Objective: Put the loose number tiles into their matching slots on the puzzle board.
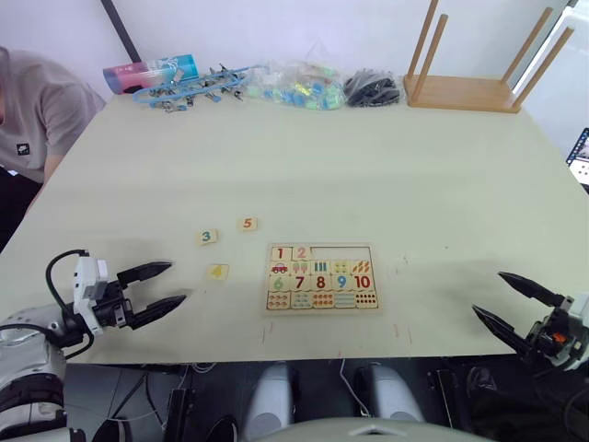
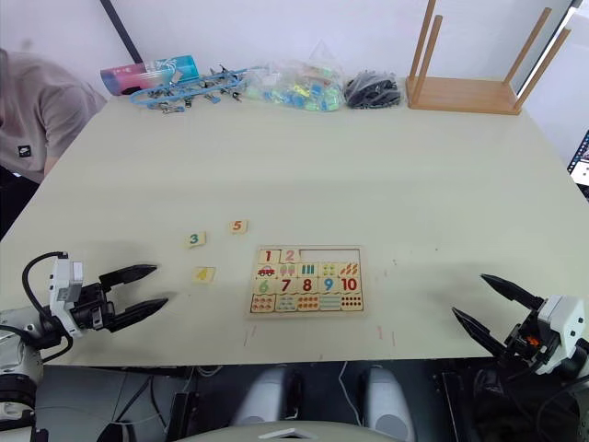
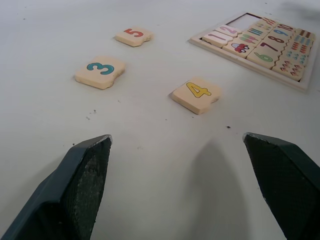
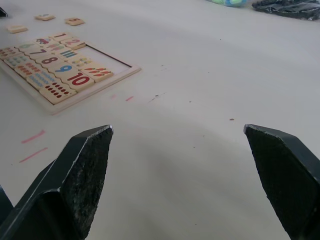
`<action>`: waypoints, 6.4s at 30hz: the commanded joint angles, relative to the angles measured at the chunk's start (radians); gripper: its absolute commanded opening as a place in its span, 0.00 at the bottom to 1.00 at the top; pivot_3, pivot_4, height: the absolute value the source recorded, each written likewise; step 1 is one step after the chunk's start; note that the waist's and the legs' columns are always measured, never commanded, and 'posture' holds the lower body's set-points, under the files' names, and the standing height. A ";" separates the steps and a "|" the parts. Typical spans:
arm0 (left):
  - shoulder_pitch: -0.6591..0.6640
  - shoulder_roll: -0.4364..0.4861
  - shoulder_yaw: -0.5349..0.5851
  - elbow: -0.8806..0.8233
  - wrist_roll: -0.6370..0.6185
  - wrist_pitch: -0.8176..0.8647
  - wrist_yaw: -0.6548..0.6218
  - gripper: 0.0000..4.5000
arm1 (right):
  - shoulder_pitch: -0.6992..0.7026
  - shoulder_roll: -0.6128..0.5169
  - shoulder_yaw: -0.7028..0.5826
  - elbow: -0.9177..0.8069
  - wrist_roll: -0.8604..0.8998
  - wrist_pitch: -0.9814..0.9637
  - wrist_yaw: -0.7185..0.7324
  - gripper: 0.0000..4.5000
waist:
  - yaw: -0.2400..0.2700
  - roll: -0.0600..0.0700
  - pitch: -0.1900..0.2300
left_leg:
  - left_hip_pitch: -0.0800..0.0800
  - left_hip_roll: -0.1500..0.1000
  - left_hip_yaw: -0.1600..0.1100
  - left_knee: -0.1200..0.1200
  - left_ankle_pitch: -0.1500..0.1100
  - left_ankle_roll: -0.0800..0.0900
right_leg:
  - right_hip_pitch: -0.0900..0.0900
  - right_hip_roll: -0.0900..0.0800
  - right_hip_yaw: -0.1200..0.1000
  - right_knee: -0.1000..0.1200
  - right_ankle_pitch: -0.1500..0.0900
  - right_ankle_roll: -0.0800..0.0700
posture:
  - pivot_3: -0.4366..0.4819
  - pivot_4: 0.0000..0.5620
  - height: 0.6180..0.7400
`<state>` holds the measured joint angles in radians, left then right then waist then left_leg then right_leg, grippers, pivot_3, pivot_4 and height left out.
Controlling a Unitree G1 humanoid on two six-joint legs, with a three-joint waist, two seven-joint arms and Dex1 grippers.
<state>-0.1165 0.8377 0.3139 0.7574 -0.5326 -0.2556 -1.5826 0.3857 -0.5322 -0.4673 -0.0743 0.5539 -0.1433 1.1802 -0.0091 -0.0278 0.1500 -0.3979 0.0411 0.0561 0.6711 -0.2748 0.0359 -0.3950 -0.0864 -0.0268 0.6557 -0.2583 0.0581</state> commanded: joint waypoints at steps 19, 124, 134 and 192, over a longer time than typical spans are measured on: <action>-0.128 0.063 -0.093 0.030 -0.023 -0.033 -0.032 1.00 | -0.010 -0.017 0.025 0.001 0.059 -0.023 0.095 0.98 | 0.006 0.001 0.000 | 0.000 -0.001 0.000 0.000 0.000 0.000 | 0.001 0.000 0.000 0.000 0.000 0.000 | 0.48 0.27 0.98; -0.627 -0.027 -0.189 0.535 0.484 -0.183 0.046 0.73 | -0.134 -0.046 0.102 -0.090 0.102 0.009 0.130 1.00 | 0.021 0.002 0.000 | 0.000 -0.003 0.005 0.003 0.000 0.000 | 0.001 0.002 -0.001 0.002 0.000 0.000 | 0.48 0.27 0.98; -0.631 -0.028 -0.198 0.535 0.492 -0.187 0.030 0.21 | -0.133 -0.045 0.105 -0.091 0.102 0.007 0.131 1.00 | 0.021 0.002 0.000 | 0.000 -0.003 0.005 0.003 0.000 0.000 | 0.001 0.002 0.000 0.002 0.000 0.000 | 0.48 0.27 0.98; -0.509 -0.140 -0.589 -0.848 0.372 0.766 0.281 0.21 | -0.093 -0.010 0.154 -0.209 0.129 -0.009 0.128 1.00 | 0.023 0.003 0.001 | -0.002 -0.003 -0.004 0.008 0.000 -0.001 | 0.003 0.004 0.001 0.002 0.000 0.001 | 0.48 0.27 0.98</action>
<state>-0.6203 0.6939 -0.2758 -0.0256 -0.1551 0.4784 -1.3169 0.2910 -0.5427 -0.3109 -0.2506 0.6777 -0.1351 1.3156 0.0142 -0.0245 0.1511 -0.3996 0.0377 0.0524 0.6787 -0.2744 0.0353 -0.3925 -0.0826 -0.0260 0.6576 -0.2583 0.0587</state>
